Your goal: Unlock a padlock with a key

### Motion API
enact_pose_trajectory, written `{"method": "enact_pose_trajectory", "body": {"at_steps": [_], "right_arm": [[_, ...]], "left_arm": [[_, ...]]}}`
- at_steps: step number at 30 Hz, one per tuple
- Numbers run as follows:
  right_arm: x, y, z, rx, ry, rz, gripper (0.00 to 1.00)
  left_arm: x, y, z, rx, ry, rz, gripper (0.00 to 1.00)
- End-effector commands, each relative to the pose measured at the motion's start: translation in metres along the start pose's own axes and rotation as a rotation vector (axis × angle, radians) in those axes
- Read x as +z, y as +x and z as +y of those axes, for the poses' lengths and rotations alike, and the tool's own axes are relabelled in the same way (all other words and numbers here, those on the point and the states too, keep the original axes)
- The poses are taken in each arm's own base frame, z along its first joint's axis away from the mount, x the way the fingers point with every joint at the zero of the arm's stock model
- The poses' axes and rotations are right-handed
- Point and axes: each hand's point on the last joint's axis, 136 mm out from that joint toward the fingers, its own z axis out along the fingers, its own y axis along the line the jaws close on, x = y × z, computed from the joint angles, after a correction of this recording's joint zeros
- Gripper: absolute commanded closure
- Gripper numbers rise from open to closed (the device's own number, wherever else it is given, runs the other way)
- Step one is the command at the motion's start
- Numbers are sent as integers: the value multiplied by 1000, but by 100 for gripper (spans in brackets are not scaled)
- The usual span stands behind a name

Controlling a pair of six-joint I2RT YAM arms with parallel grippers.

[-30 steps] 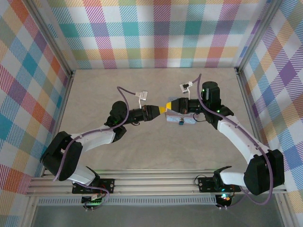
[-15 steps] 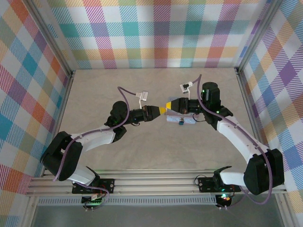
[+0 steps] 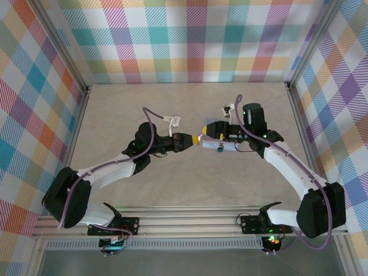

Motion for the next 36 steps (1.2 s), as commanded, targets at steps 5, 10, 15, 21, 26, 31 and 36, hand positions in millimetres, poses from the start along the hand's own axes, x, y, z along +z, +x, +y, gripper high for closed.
{"method": "enact_pose_trajectory", "body": {"at_steps": [5, 10, 15, 21, 26, 31, 36], "right_arm": [[-7, 32, -103, 59, 446, -10, 40], [0, 54, -140, 97, 606, -9, 45], [24, 63, -150, -52, 736, -14, 43], [42, 58, -181, -58, 843, -7, 44], [57, 55, -202, -44, 914, 6, 46], [66, 44, -207, -80, 926, -21, 47], [69, 30, -200, -124, 898, -70, 51]], "left_arm": [[-11, 46, 61, 14, -226, 109, 100], [-10, 63, 85, -1, -277, 149, 100], [3, 70, 99, -23, -273, 191, 100], [9, 69, 100, -20, -259, 216, 100], [4, 76, 105, -16, -286, 231, 100], [2, 80, 109, -17, -298, 240, 100], [2, 81, 111, -11, -310, 250, 100]]}}
